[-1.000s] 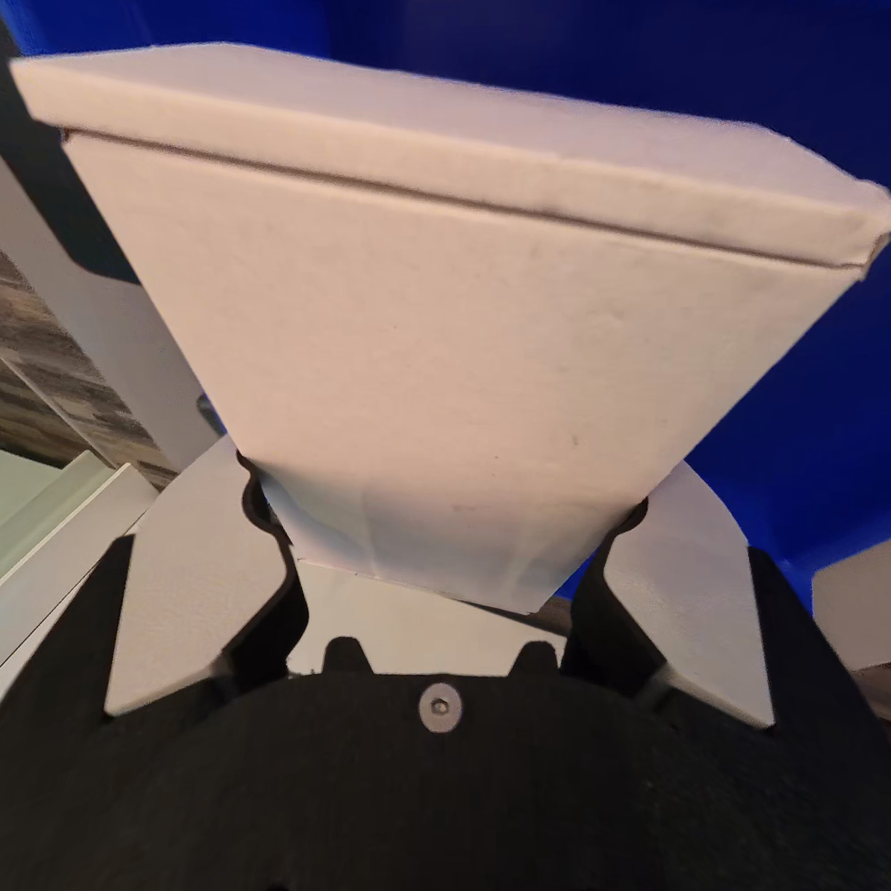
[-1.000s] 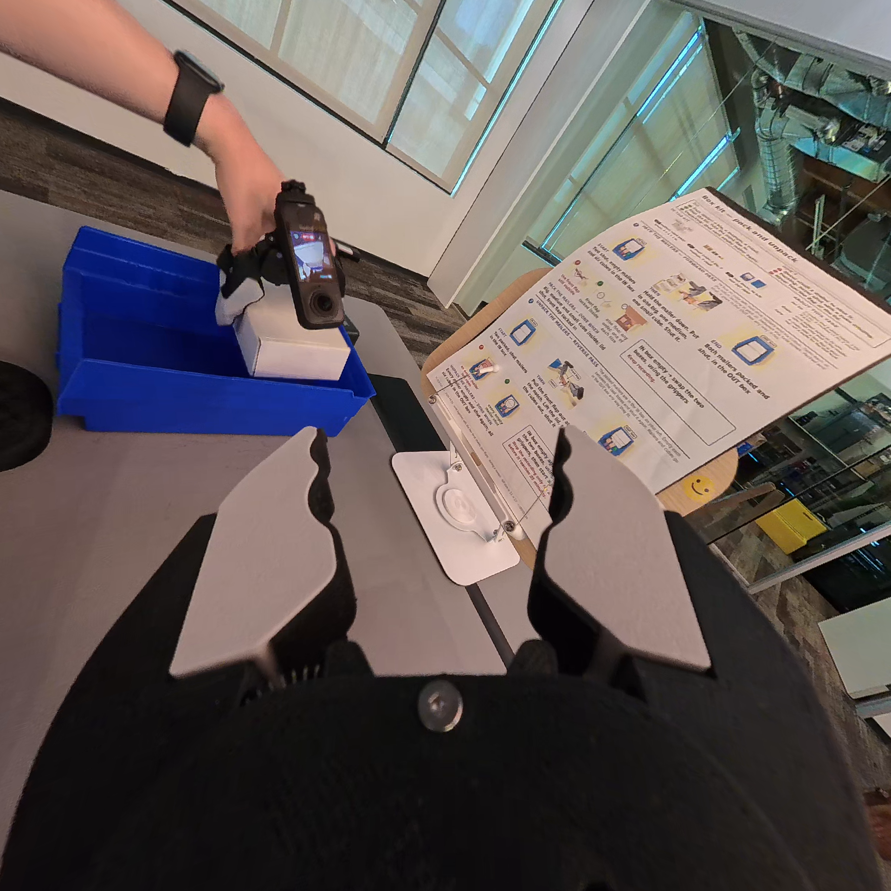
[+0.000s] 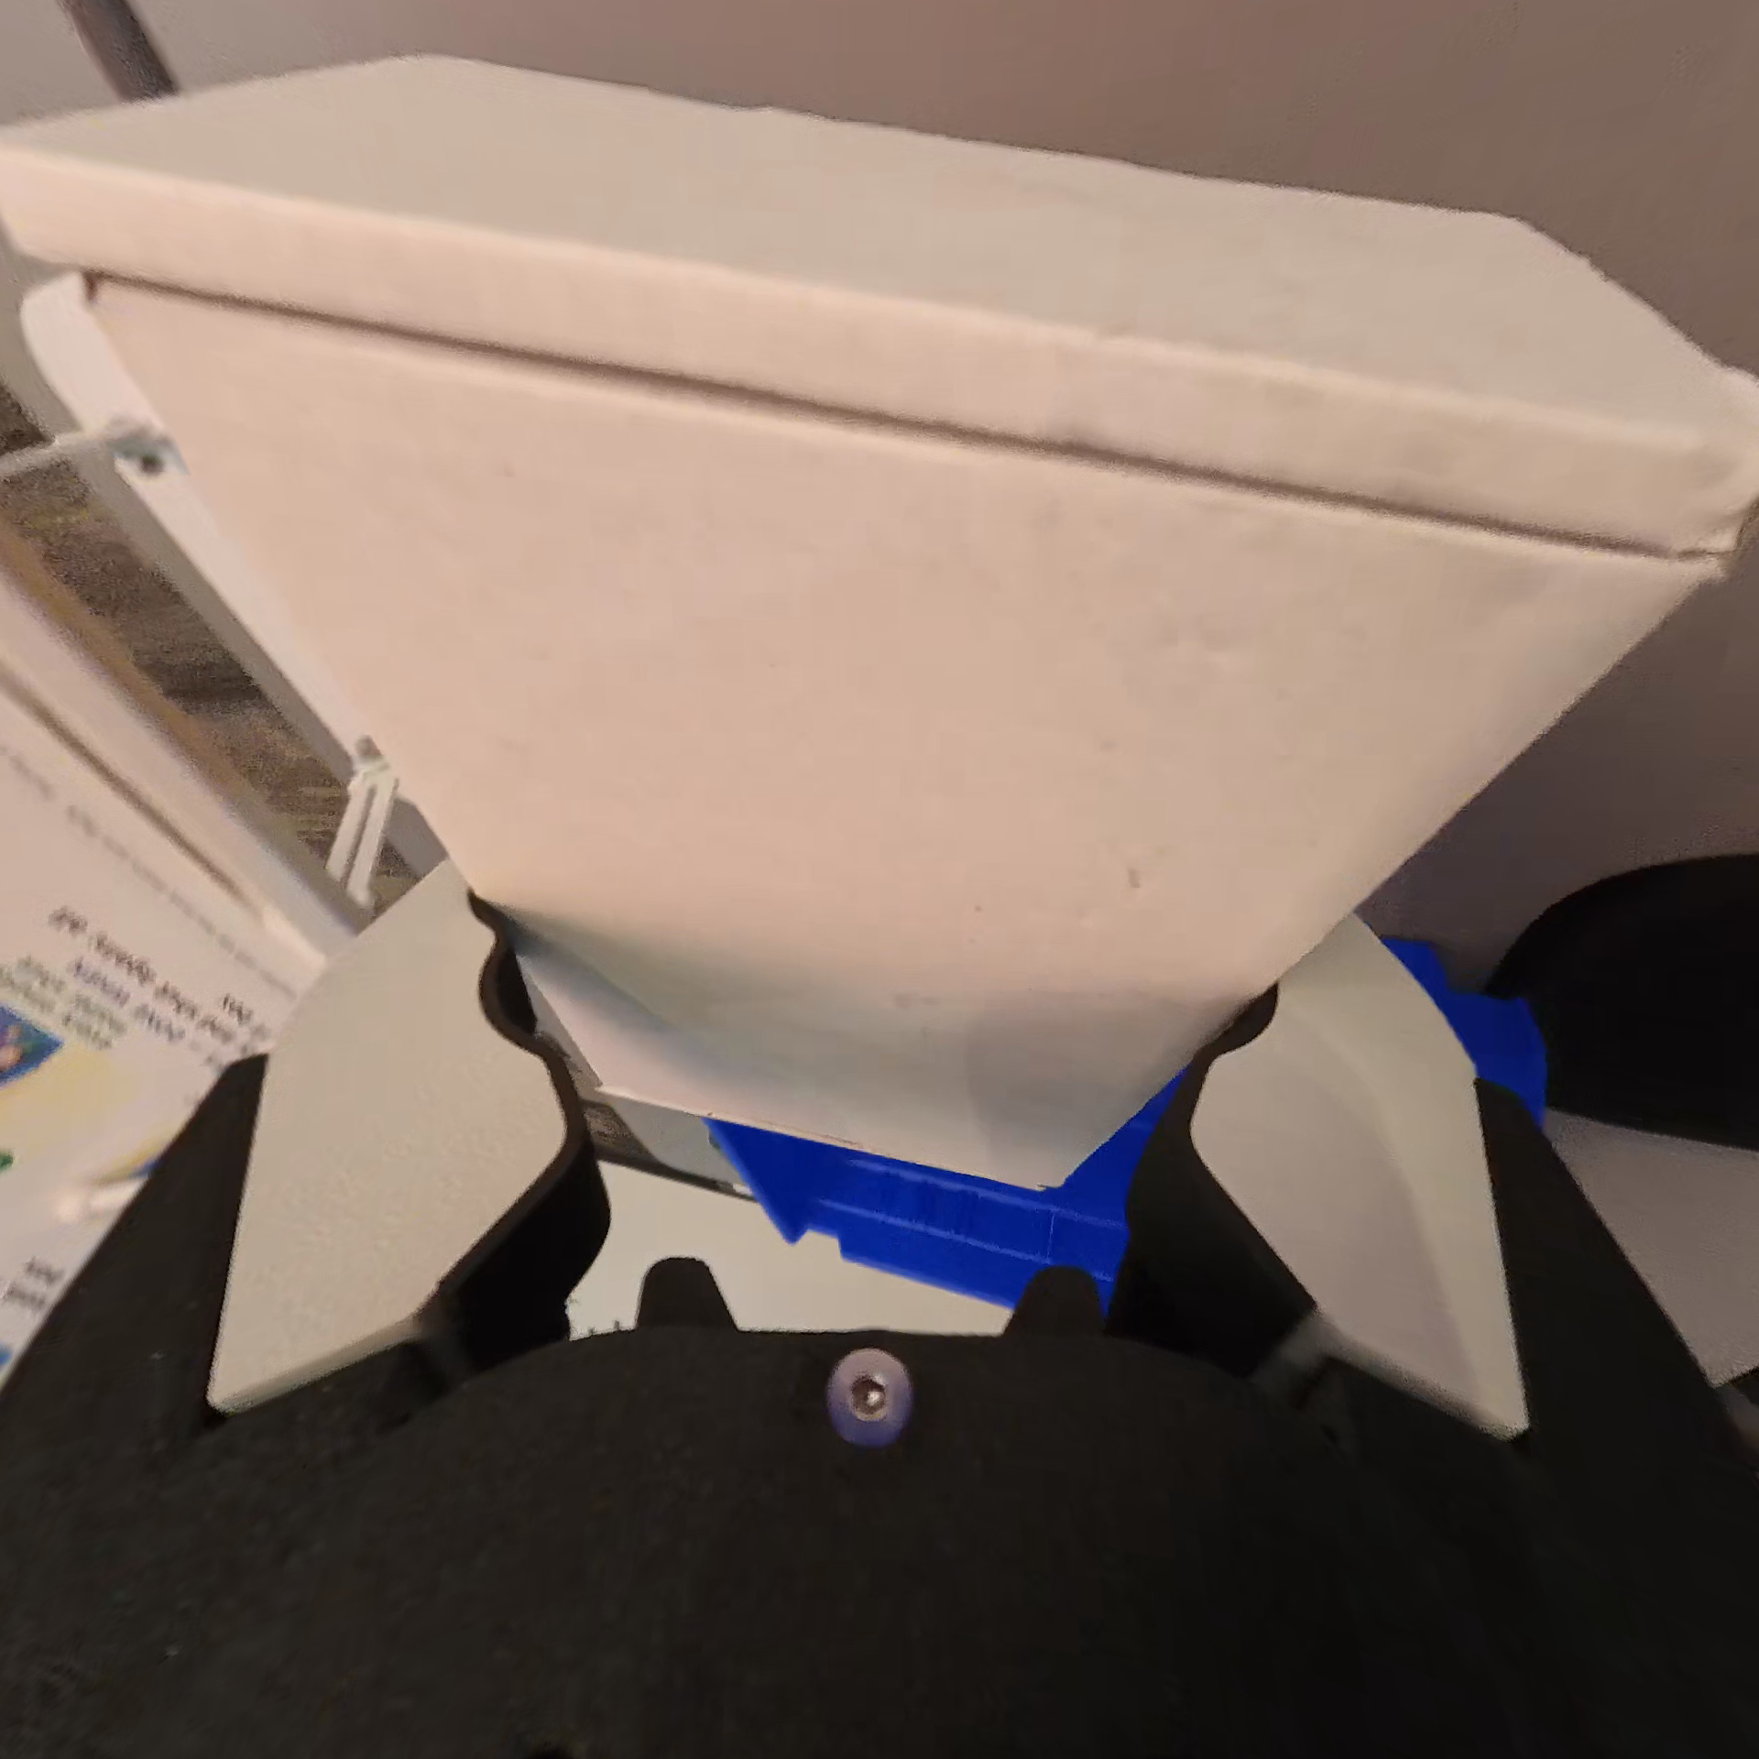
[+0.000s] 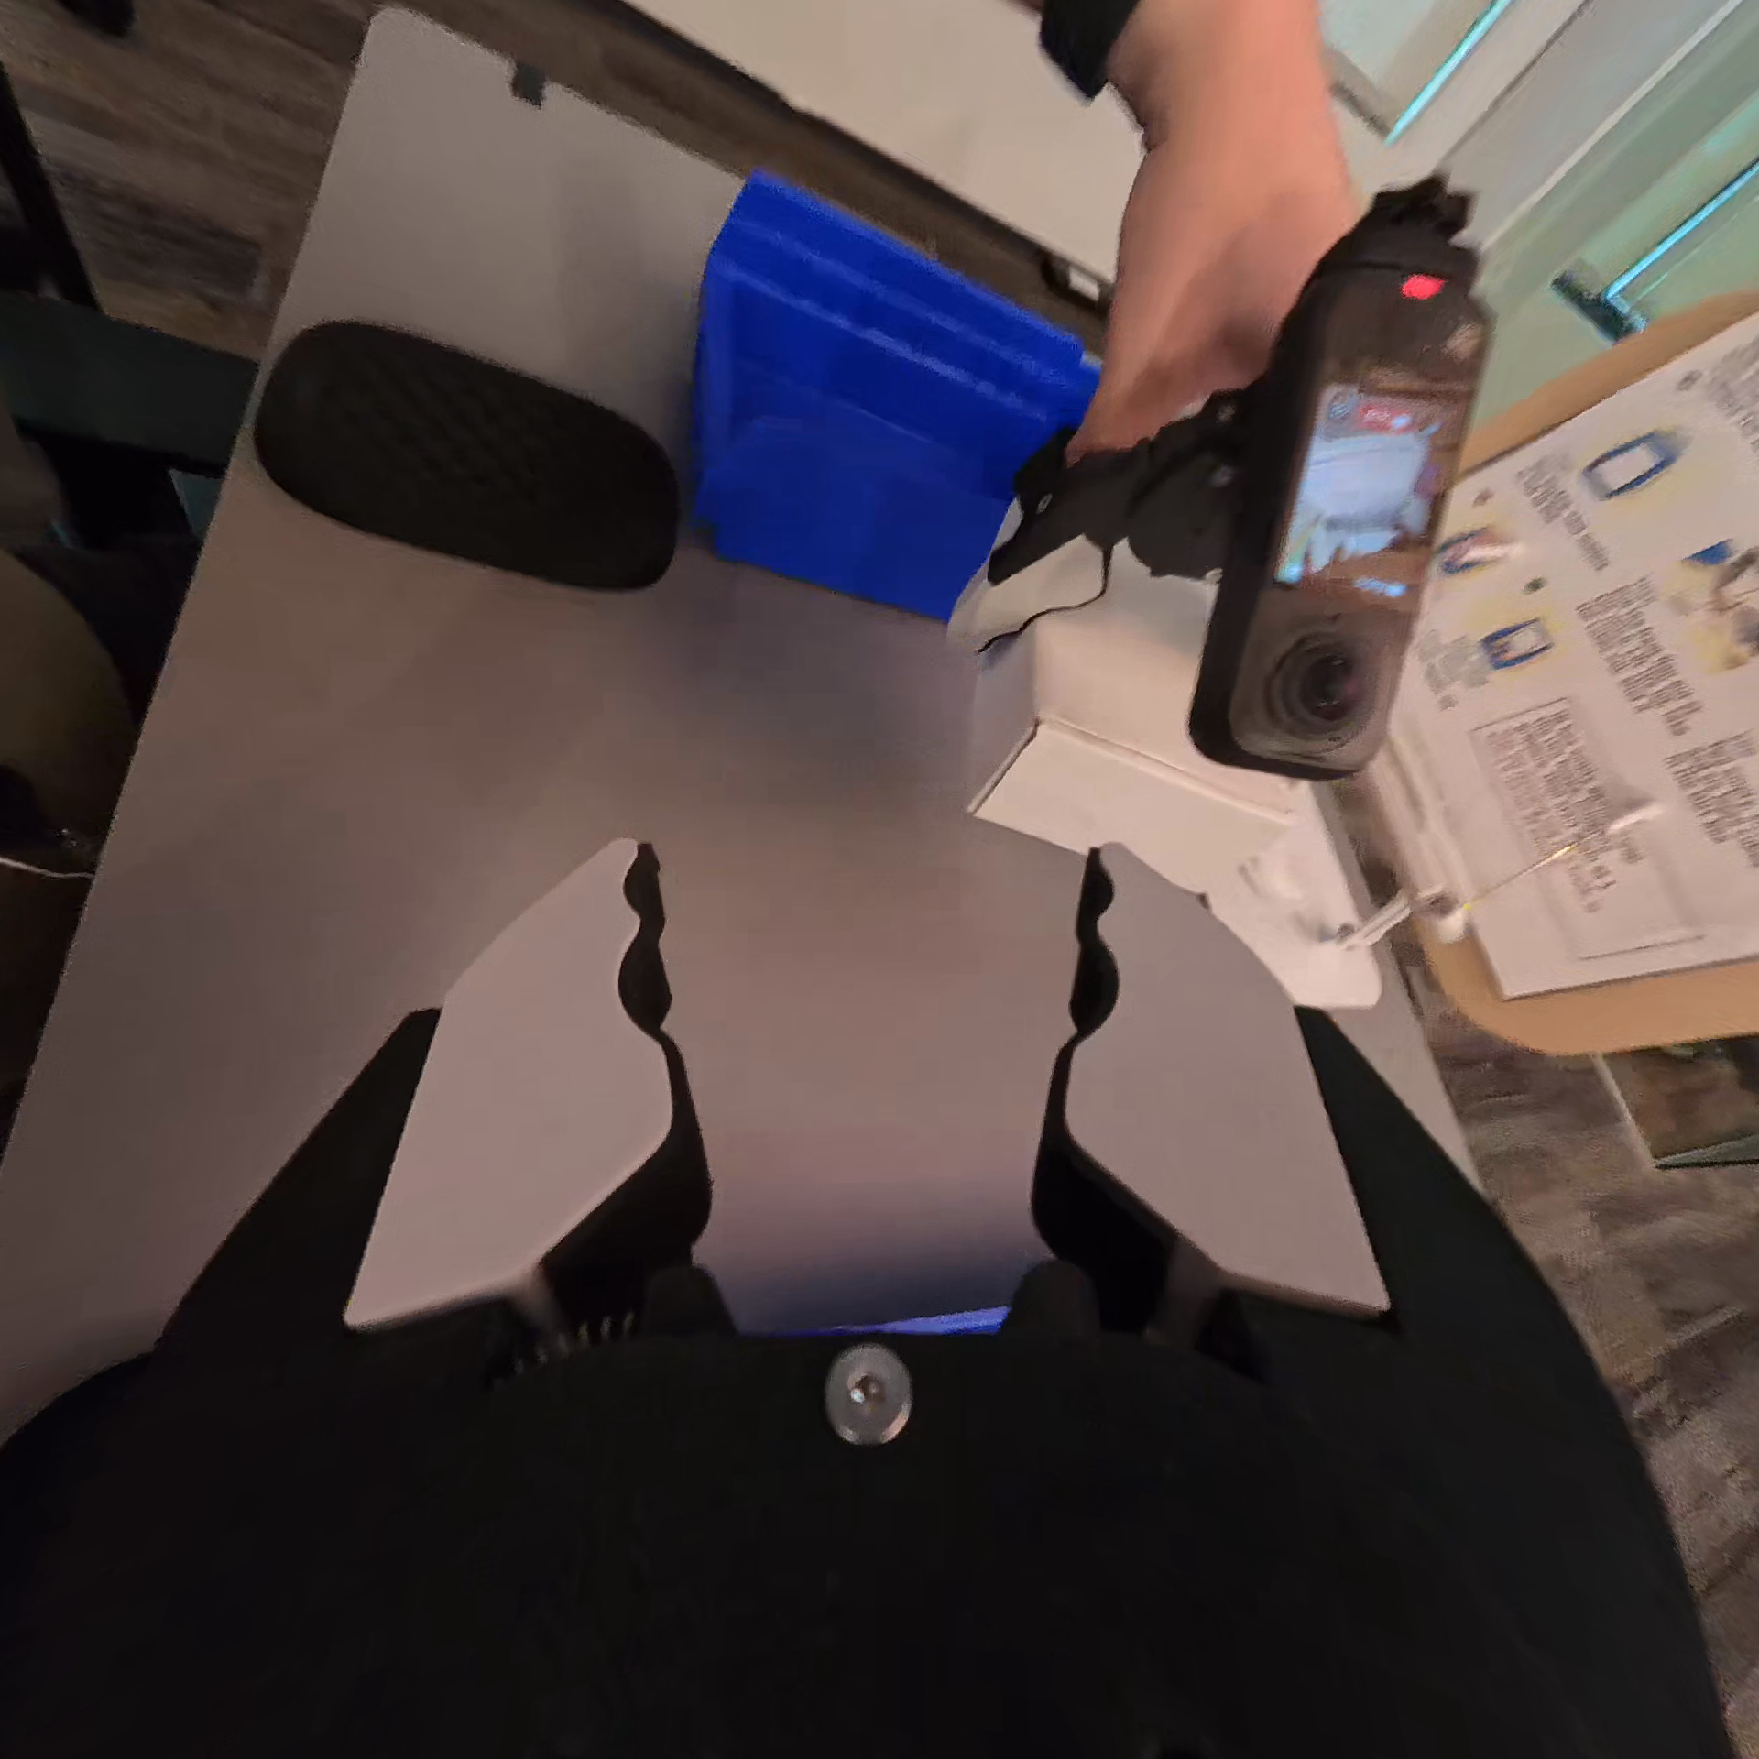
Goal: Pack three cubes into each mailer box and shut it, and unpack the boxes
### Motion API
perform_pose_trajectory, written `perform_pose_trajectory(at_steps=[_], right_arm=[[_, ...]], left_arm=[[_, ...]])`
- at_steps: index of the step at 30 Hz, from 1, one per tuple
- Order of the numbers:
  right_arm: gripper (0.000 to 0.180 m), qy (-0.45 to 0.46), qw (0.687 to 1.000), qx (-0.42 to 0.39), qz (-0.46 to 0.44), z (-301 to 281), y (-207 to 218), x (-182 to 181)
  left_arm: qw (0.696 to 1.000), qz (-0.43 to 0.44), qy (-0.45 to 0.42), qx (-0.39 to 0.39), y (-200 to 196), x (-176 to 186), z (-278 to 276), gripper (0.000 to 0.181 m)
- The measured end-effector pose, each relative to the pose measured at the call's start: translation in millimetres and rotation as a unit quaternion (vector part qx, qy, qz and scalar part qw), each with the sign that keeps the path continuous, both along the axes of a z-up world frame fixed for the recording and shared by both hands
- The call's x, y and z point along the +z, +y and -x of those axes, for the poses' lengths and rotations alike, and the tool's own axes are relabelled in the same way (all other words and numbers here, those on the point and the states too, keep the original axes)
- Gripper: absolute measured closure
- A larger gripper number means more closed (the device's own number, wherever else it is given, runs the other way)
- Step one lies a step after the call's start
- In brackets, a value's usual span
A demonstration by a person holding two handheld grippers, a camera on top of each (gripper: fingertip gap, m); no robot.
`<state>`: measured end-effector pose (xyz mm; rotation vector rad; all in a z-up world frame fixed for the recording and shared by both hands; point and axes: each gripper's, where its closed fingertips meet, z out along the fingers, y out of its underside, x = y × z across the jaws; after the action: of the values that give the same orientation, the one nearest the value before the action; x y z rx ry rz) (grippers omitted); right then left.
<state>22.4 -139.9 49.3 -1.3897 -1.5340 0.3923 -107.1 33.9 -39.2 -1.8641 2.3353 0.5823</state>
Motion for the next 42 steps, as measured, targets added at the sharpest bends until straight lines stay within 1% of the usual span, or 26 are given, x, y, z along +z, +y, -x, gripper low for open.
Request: perform_pose_trajectory(at_steps=[1,3,5,7,9,11,13,15,18,21,23,25,26,28,30,35,38,39,42], right_arm=[[0.095,-0.007,1.000,-0.011,0.000,0.4,-0.3,-13.6],[0.095,-0.004,0.999,-0.026,-0.028,8.6,0.7,-35.9],[0.095,0.019,0.996,-0.047,-0.079,24.3,6.2,-49.5],[0.096,0.008,0.987,-0.076,-0.140,39.2,15.0,-64.9],[0.098,-0.043,0.976,-0.095,-0.191,52.7,24.8,-85.4],[0.098,-0.090,0.958,-0.122,-0.244,61.9,40.0,-98.6],[0.098,-0.116,0.946,-0.133,-0.272,70.4,52.4,-109.1],[0.099,-0.139,0.935,-0.143,-0.295,74.5,64.7,-117.7],[0.100,-0.190,0.908,-0.146,-0.342,75.3,81.8,-129.5],[0.101,-0.208,0.888,-0.147,-0.383,82.0,92.9,-132.7],[0.101,-0.217,0.880,-0.140,-0.399,87.3,99.3,-136.1],[0.110,-0.241,0.863,-0.143,-0.420,87.5,108.5,-139.5],[0.117,-0.250,0.853,-0.143,-0.436,86.9,111.0,-138.3],[0.117,-0.248,0.857,-0.148,-0.427,85.1,111.9,-139.0],[0.117,-0.250,0.862,-0.153,-0.414,80.7,111.7,-138.5],[0.118,-0.234,0.896,-0.169,-0.339,66.9,109.3,-137.4],[0.117,-0.219,0.916,-0.178,-0.287,57.9,108.8,-138.4],[0.117,-0.220,0.918,-0.177,-0.279,54.7,108.9,-138.2],[0.117,-0.217,0.924,-0.176,-0.261,50.3,107.9,-137.0]], left_arm=[[1.000,0.005,0.002,-0.004,-3.3,-6.2,-4.4,0.042],[1.000,0.017,0.008,-0.008,-8.8,-18.1,-10.4,0.042],[0.999,0.029,0.014,-0.006,-12.8,-29.8,-13.7,0.042],[0.999,0.042,0.021,-0.001,-15.2,-41.4,-13.9,0.040],[0.998,0.055,0.041,0.005,-16.4,-53.3,-8.4,0.042],[0.996,0.066,0.062,0.011,-16.2,-63.1,-1.5,0.041],[0.994,0.076,0.077,0.014,-15.3,-70.3,4.6,0.042],[0.992,0.091,0.085,0.022,-15.8,-75.0,9.9,0.042],[0.988,0.116,0.093,0.032,-17.2,-78.9,15.3,0.042],[0.985,0.140,0.094,0.039,-20.9,-82.2,16.6,0.042],[0.984,0.150,0.087,0.037,-22.0,-83.9,14.3,0.042],[0.983,0.164,0.077,0.037,-25.2,-85.8,11.0,0.043],[0.983,0.167,0.072,0.038,-26.7,-87.4,9.5,0.043],[0.983,0.168,0.060,0.046,-26.9,-88.3,7.8,0.042],[0.983,0.169,0.026,0.060,-28.6,-87.1,2.3,0.044],[0.989,0.115,-0.085,0.045,-28.4,-62.9,2.0,0.059],[0.981,0.062,-0.172,0.060,-26.3,-48.3,13.7,0.064],[0.978,0.037,-0.198,0.054,-28.7,-44.8,16.8,0.066],[0.967,-0.048,-0.250,0.015,-44.8,-39.4,21.9,0.079]])
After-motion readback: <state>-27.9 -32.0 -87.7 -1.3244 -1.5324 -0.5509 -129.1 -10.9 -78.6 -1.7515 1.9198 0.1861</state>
